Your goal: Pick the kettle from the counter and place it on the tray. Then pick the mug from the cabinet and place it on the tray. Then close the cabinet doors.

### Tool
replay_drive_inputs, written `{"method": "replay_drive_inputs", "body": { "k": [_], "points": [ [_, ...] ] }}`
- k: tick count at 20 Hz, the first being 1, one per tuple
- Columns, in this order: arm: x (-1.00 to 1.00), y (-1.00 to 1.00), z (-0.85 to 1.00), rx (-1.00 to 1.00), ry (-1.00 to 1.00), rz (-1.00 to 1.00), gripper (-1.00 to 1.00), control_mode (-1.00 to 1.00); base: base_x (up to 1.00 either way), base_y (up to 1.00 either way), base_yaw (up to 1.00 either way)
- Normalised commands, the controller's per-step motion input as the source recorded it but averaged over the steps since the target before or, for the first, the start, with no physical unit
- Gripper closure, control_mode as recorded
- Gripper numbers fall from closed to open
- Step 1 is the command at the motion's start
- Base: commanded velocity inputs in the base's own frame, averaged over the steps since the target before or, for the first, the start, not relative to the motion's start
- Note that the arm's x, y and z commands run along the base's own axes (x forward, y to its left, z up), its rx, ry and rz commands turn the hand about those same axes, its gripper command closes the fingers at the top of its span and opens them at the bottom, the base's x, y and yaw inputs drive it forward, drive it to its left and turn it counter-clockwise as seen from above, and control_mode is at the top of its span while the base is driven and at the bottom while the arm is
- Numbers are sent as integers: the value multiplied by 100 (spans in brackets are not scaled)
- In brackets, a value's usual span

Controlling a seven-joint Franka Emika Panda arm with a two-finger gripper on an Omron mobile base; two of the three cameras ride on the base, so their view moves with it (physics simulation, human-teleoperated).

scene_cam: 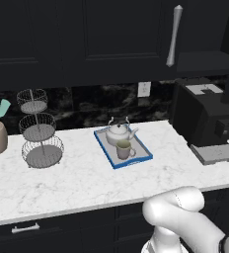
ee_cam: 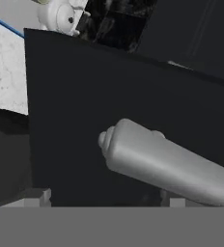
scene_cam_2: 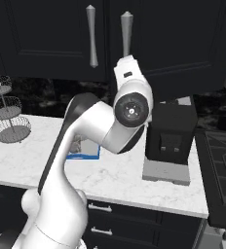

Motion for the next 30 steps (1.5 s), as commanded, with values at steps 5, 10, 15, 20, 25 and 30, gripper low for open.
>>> {"method": "replay_drive_inputs", "body": {
  "k": [5,10,15,20,25,30],
  "points": [
    [100,33,-7,5,2,2,-100,-100,0,0,0],
    [100,21,-18,12,14,0,-100,-100,0,0,0],
    [88,1,-3,22,12,4,-100,-100,0,0,0],
    [63,0,0,23,17,1,-100,-100,0,0,0],
    [47,0,-3,11,6,0,-100,-100,0,0,0],
    [31,-1,-15,0,0,0,-100,-100,0,0,0]
  ]
}}
